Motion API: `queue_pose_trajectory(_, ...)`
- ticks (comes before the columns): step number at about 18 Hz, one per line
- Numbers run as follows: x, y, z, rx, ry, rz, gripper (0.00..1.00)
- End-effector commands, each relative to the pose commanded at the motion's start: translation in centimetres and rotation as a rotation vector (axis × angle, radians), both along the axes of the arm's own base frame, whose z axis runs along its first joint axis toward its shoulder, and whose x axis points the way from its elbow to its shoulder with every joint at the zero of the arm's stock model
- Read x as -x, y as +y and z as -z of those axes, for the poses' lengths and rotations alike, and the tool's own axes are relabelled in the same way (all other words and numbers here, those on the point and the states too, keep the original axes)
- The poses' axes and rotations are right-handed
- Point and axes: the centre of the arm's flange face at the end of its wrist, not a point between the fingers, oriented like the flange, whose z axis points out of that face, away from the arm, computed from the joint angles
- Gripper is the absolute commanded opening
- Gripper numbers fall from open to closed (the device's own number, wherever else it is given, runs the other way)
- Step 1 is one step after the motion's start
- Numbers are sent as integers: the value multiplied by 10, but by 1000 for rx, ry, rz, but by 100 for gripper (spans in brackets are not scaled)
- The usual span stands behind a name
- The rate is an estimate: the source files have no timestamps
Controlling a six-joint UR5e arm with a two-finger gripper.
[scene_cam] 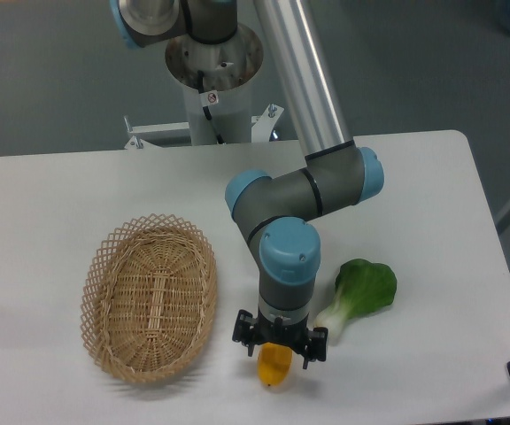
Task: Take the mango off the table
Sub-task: 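Lower the gripper around the yellow mango and close the fingers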
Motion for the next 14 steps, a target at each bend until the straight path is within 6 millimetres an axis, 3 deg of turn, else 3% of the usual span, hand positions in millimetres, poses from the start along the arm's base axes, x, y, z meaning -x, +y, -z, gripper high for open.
queue_pose_trajectory(12,-6,-5,19,-2,8,8,99)
queue_pose_trajectory(14,-7,-6,20,1,6,8,79)
